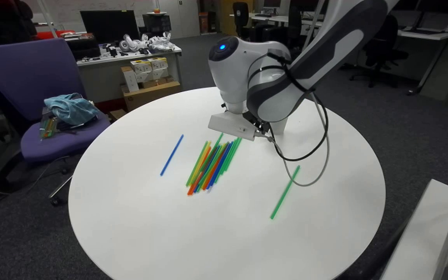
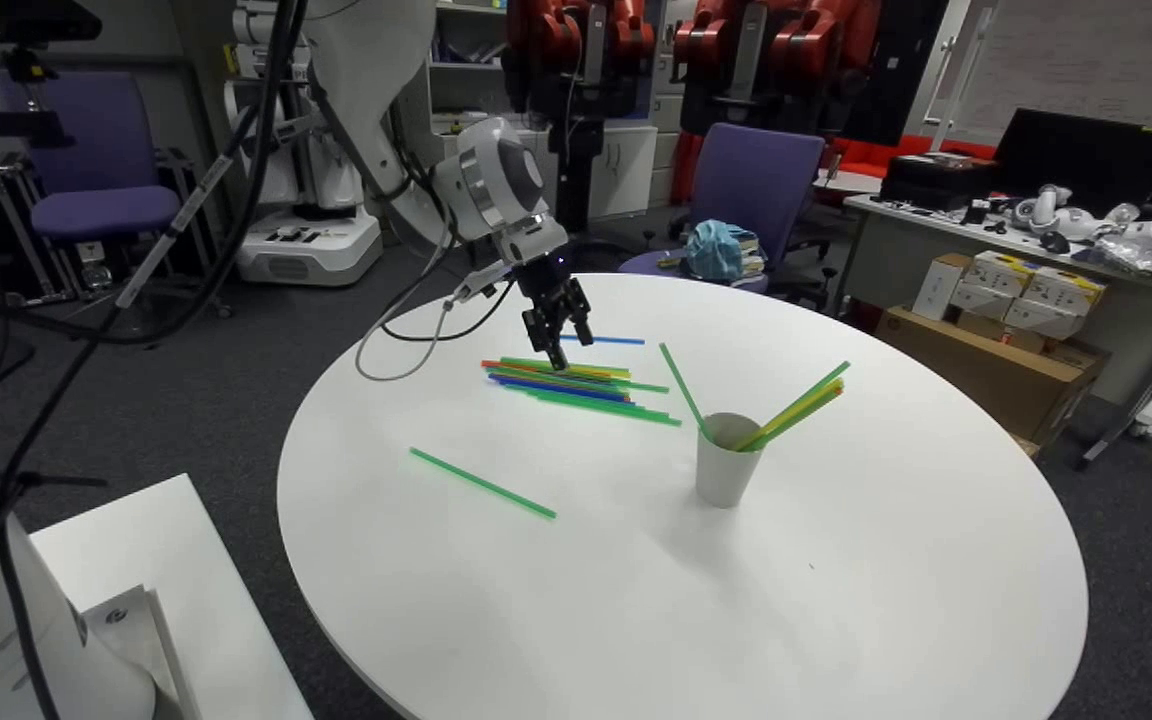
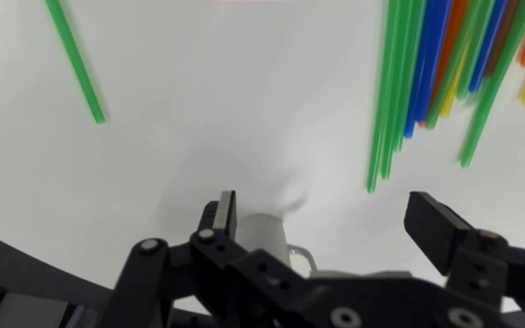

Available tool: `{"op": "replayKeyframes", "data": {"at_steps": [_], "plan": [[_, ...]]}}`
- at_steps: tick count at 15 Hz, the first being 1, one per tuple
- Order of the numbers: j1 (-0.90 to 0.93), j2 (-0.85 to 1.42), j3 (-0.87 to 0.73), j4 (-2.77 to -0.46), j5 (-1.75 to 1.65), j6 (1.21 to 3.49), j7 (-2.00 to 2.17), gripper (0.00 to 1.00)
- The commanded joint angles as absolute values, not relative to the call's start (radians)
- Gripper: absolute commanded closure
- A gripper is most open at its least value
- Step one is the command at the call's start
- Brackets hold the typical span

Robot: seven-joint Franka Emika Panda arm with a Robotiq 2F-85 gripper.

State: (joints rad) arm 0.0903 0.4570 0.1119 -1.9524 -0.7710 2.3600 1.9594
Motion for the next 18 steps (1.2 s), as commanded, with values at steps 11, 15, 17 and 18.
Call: {"op": "replayKeyframes", "data": {"at_steps": [11, 15, 17, 18], "plan": [[0.107, 0.252, 0.086, -2.261, -0.236, 2.440, 1.419, 0.00], [0.107, 0.251, 0.087, -2.266, -0.236, 2.440, 1.419, 0.00], [0.107, 0.251, 0.087, -2.266, -0.236, 2.440, 1.419, 0.00], [0.107, 0.251, 0.087, -2.266, -0.236, 2.440, 1.419, 0.00]]}}
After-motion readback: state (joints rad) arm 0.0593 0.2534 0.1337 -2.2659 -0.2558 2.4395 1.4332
